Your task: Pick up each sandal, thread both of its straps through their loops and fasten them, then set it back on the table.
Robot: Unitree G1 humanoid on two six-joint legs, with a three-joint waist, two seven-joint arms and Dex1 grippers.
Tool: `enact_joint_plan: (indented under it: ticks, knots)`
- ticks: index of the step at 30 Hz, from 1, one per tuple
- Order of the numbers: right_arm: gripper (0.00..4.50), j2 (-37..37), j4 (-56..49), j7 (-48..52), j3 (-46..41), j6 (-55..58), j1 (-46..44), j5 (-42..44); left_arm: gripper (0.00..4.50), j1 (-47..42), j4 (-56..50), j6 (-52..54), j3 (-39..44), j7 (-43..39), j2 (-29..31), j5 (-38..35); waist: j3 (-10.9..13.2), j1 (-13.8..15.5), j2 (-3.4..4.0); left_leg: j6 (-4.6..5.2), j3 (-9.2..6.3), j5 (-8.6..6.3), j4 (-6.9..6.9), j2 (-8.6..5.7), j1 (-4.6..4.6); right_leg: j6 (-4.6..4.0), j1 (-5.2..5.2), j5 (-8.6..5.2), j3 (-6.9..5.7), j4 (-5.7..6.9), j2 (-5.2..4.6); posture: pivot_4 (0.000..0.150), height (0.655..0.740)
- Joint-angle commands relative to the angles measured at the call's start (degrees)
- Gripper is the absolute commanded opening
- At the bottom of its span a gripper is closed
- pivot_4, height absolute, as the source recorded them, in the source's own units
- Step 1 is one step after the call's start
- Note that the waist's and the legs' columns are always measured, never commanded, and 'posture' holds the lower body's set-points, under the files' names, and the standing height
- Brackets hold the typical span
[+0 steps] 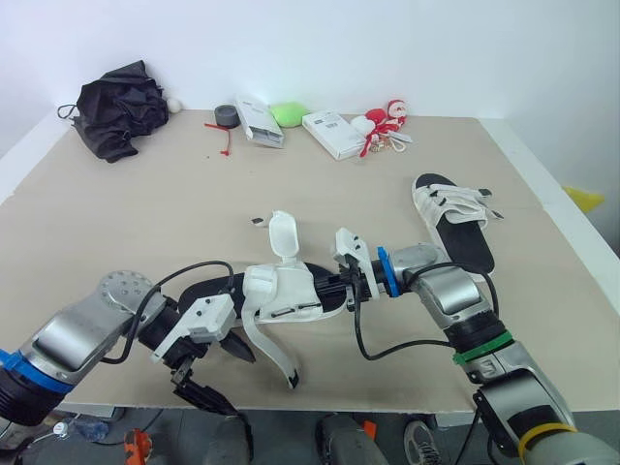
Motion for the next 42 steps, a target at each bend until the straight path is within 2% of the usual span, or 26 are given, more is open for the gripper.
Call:
enact_joint_plan:
  ticks: [1,4,6,8,12,17,22,30,35,37,38,41,42]
  knots:
    - [0.0,-1.2,1.7,-0.2,1.6,1.5,1.2,-1.8,4.24,2.1,-4.0,12.4,4.8,1.5,3.6,-9.7,0.0,0.0,0.0,0.0,0.0,0.0,0.0,0.0,0.0,0.0,0.0,0.0,0.0,0.0,0.0,0.15,0.738]
    - [0.0,-1.3,1.7,-0.1,1.6,1.5,1.2,-1.8,4.24,5.8,-4.3,19.2,6.1,6.9,4.9,-11.0,0.0,-0.1,0.07,0.0,-0.02,0.0,0.0,0.03,0.01,0.0,-0.01,0.0,-0.03,0.0,0.03,0.15,0.738]
    - [0.0,-1.3,1.7,-0.1,1.6,1.6,1.2,-1.7,4.24,6.3,-2.9,26.1,8.3,16.5,-0.8,-13.5,0.0,0.0,0.09,0.0,0.0,0.0,-0.04,0.01,0.05,-0.01,0.0,-0.02,-0.02,0.01,0.0,0.15,0.738]
    - [0.0,-1.3,1.7,0.0,1.7,1.6,1.1,-1.7,4.24,5.6,-1.6,32.8,12.5,26.1,-9.0,-19.0,0.0,0.1,0.13,0.0,-0.03,0.0,-0.03,0.0,0.07,-0.03,0.04,-0.04,-0.05,0.0,0.0,0.15,0.738]
    - [0.0,-1.4,1.7,0.0,1.8,1.6,1.1,-1.8,4.24,1.6,2.7,42.8,21.1,42.8,-24.1,-23.4,-0.1,0.3,0.07,0.01,-0.04,0.0,0.13,-0.11,0.27,0.0,0.4,-0.05,-0.04,0.0,-0.11,0.15,0.738]
    - [0.0,-1.4,1.8,0.0,1.8,1.6,0.8,-1.8,4.24,-0.7,3.2,50.0,25.9,51.1,-31.0,-25.4,-0.1,0.3,-0.07,0.01,-0.1,0.01,0.26,-0.14,0.34,0.18,0.57,0.1,-0.05,-0.01,-0.08,0.15,0.738]
    - [0.0,-1.6,1.8,0.0,1.8,1.5,0.7,-1.9,4.24,-1.8,3.2,55.5,28.5,55.8,-33.0,-28.5,-0.2,0.2,-0.06,-0.01,-0.13,0.0,0.21,-0.15,0.39,0.22,0.63,0.1,-0.03,-0.01,-0.06,0.15,0.738]
    - [0.0,-1.5,2.3,0.2,1.9,1.0,0.4,-2.0,4.24,0.2,3.7,55.8,27.4,58.0,-26.1,-38.8,-0.2,0.1,-0.07,-0.05,-0.14,-0.01,0.14,-0.17,0.39,0.23,0.61,0.07,-0.03,-0.01,-0.07,0.15,0.738]
    - [0.0,-1.5,2.5,0.3,2.0,0.9,0.2,-2.1,4.24,0.4,4.0,55.8,27.4,60.8,-26.6,-41.6,-0.2,0.1,-0.07,-0.08,-0.14,-0.03,0.12,-0.17,0.39,0.23,0.6,0.05,-0.02,-0.02,-0.08,0.15,0.738]
    - [0.0,-1.5,2.5,0.4,2.1,0.8,0.1,-2.1,3.69,0.1,4.0,55.8,27.5,62.0,-27.8,-41.6,-0.2,0.1,-0.07,-0.09,-0.12,-0.03,0.13,-0.17,0.39,0.22,0.59,0.05,-0.01,-0.03,-0.09,0.15,0.738]
    - [0.0,-1.5,2.5,0.4,2.1,0.8,0.1,-2.1,3.6,0.2,3.9,55.8,27.5,62.6,-28.2,-41.9,-0.2,0.1,-0.07,-0.09,-0.12,-0.03,0.13,-0.18,0.39,0.22,0.59,0.05,-0.01,-0.03,-0.09,0.15,0.738]
    - [0.0,-1.4,2.4,0.4,2.1,0.9,0.1,-2.1,2.87,0.0,4.1,55.8,27.9,63.8,-28.9,-42.6,-0.2,0.1,-0.07,-0.09,-0.12,-0.03,0.13,-0.18,0.39,0.21,0.59,0.04,-0.01,-0.03,-0.1,0.15,0.738]
    - [0.0,-1.5,2.3,0.4,2.1,0.9,0.2,-2.1,2.38,-0.1,4.2,55.8,27.9,64.1,-29.0,-42.6,-0.2,0.1,-0.07,-0.09,-0.12,-0.03,0.13,-0.18,0.39,0.21,0.58,0.04,-0.01,-0.03,-0.09,0.15,0.738]
